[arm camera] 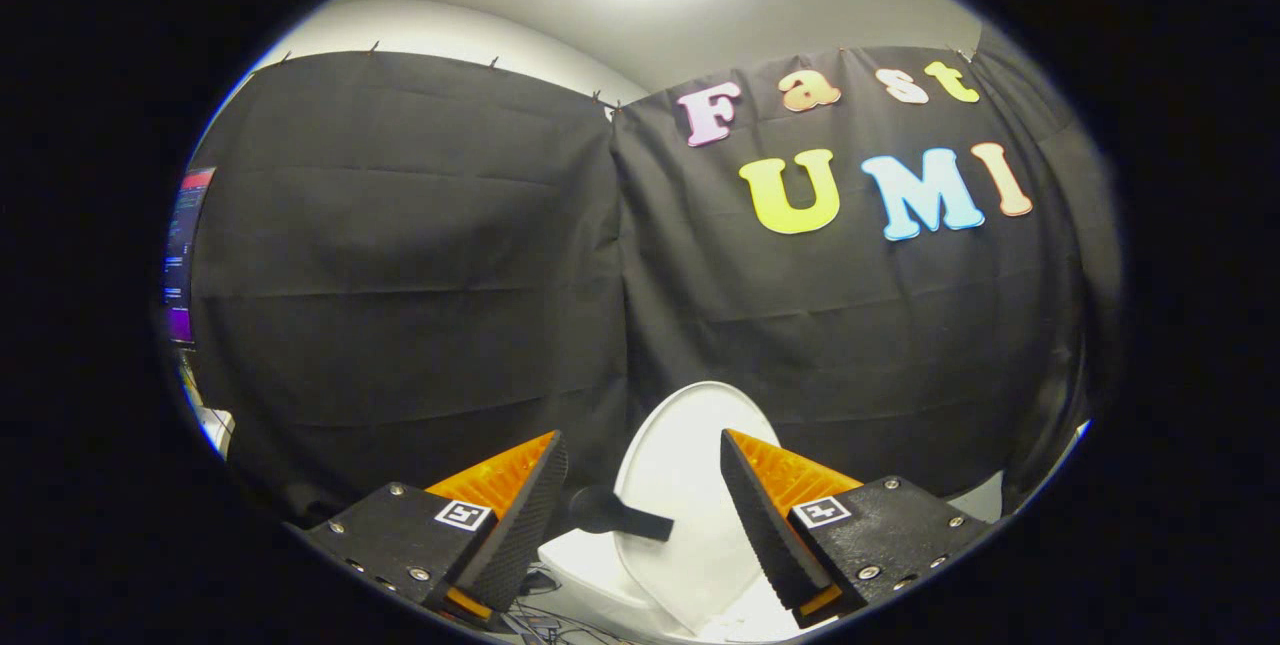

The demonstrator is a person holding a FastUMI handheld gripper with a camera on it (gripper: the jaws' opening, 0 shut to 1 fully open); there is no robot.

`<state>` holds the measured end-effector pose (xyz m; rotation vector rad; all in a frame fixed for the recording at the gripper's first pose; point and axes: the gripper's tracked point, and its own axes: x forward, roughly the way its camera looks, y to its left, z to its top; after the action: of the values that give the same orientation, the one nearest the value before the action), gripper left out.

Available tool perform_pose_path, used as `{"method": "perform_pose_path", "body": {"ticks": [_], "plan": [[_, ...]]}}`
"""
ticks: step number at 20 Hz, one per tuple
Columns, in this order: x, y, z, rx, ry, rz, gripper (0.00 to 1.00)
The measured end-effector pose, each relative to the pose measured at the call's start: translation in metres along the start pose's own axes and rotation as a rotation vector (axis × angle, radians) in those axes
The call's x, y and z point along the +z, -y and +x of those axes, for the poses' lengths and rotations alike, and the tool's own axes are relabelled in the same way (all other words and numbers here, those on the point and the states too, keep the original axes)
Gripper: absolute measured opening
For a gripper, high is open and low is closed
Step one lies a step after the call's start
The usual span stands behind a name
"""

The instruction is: Open the toilet lid.

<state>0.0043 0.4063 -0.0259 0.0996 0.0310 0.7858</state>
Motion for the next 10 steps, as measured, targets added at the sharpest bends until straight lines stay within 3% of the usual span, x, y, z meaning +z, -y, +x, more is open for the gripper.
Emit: {"method": "perform_pose_path", "body": {"ticks": [10], "plan": [[0.032,0.125,-0.065,-0.189,-0.013,-0.057,0.94]]}}
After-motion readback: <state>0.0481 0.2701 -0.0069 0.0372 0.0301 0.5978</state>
